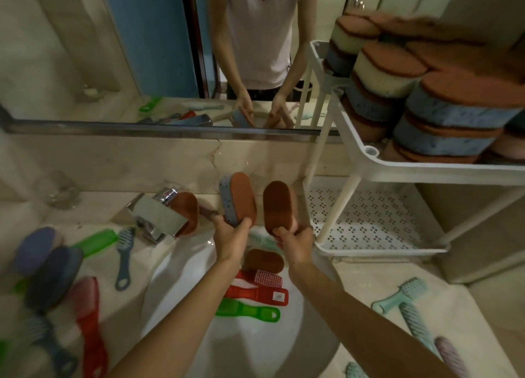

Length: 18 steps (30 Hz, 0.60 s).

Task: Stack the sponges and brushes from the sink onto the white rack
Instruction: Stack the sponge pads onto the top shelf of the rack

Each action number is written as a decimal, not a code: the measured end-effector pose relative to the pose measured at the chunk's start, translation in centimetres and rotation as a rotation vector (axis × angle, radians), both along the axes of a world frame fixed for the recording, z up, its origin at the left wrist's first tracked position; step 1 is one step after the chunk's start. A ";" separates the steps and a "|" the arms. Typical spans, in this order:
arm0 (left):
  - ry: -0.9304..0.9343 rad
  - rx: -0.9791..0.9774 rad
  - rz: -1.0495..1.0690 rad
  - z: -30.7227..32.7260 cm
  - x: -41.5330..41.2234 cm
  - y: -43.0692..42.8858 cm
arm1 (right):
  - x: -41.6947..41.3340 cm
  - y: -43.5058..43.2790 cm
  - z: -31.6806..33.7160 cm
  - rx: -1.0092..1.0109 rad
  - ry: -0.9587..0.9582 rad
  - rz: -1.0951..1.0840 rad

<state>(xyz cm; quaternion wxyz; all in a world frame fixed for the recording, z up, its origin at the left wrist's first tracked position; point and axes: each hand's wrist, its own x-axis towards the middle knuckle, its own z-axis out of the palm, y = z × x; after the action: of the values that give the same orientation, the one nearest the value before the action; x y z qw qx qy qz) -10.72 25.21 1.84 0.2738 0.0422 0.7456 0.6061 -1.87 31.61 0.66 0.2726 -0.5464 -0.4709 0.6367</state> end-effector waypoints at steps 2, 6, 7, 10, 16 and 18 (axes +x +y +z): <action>0.039 0.078 0.009 1.9 0.6 -0.7 | 0.6 -1.2 1.9 0.123 0.007 0.096; 0.068 0.245 0.021 6.4 1.8 -1.8 | 1.5 -3.1 6.4 0.311 0.067 0.145; 0.088 0.285 0.013 7.8 2.1 -1.8 | 1.7 -3.2 7.7 0.360 0.080 0.135; 0.148 0.415 0.017 12.3 3.0 -1.4 | 2.6 -3.6 12.1 0.502 0.134 0.123; 0.195 0.576 -0.037 21.4 4.3 0.4 | 3.9 -2.2 20.4 0.653 0.275 0.037; 0.201 0.597 -0.085 23.7 4.6 1.5 | 4.5 -0.8 22.9 0.716 0.227 -0.025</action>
<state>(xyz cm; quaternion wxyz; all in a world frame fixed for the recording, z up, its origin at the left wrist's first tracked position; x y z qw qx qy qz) -6.08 26.76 25.57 0.1994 0.2113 0.5557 0.7790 2.64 30.84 23.57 0.5048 -0.3479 -0.6237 0.4849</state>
